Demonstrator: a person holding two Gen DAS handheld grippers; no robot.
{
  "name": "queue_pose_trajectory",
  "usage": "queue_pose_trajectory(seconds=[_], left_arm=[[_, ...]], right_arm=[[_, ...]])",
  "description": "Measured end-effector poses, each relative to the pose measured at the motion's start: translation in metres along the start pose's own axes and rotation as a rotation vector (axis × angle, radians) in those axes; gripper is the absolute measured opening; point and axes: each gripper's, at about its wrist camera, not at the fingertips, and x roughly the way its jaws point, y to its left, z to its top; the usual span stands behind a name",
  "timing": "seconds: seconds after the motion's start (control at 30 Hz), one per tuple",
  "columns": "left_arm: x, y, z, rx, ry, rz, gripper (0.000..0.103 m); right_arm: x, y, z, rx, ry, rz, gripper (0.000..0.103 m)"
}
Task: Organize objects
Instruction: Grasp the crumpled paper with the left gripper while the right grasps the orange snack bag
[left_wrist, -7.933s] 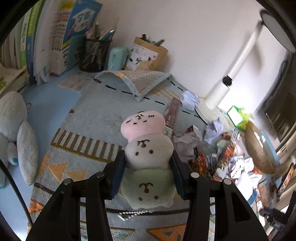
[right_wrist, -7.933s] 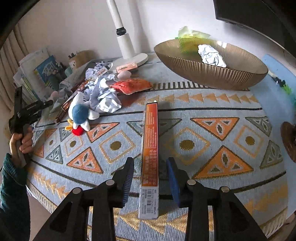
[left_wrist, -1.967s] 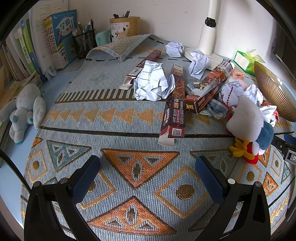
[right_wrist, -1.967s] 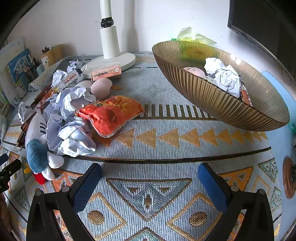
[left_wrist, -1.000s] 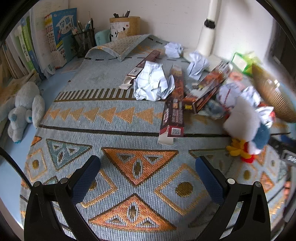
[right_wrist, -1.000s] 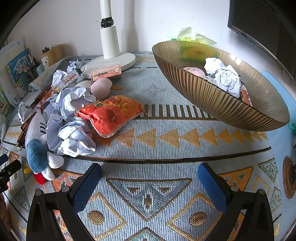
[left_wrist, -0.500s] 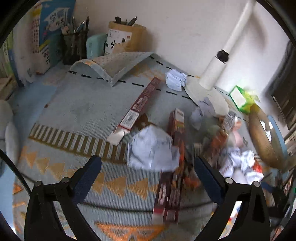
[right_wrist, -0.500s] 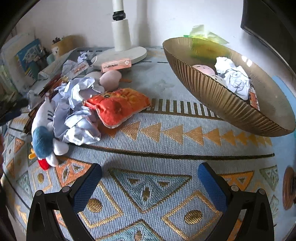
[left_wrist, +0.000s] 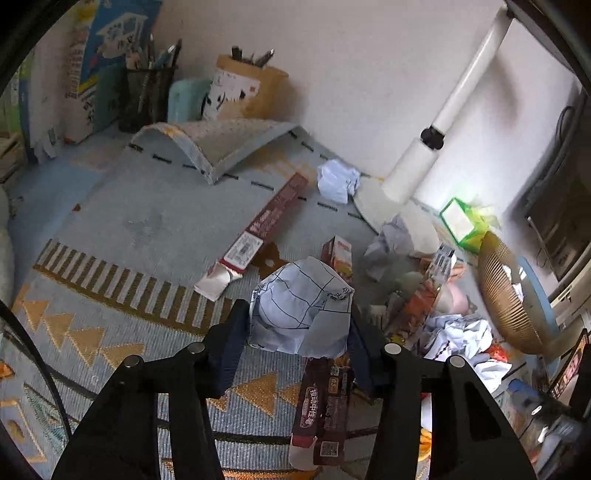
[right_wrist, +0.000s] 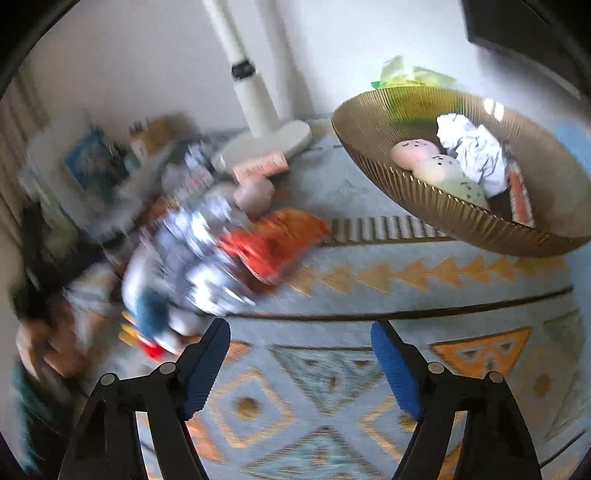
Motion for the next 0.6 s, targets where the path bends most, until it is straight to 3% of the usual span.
queue_pose_trajectory(seconds=[0.1, 0.2, 0.37, 0.47, 0.6], left_arm=[[-0.007, -0.001, 0.0, 0.018, -0.034, 0.028, 0.047], [-0.009, 0.001, 0.002, 0.011, -0.045, 0.018, 0.048], [-0.011, 0.005, 0.002, -0.001, -0.052, 0.01, 0.048], [-0.011, 0.002, 0.002, 0.011, -0.055, 0.009, 0.048], [-0.009, -0.001, 0.002, 0.028, -0.051, 0.01, 0.048]], right_arm=[[-0.012, 0.003, 0.018, 0.081, -0.055, 0.081, 0.077], [-0.001, 0.009, 0.04, 0.152, -0.027, 0.048, 0.075], [0.046, 0.018, 0.062, 0.254, 0.076, 0.026, 0.058], [0.056, 0.017, 0.061, 0.275, 0.088, -0.014, 0.057], [0.065, 0.015, 0.06, 0.266, 0.089, 0.007, 0.041]])
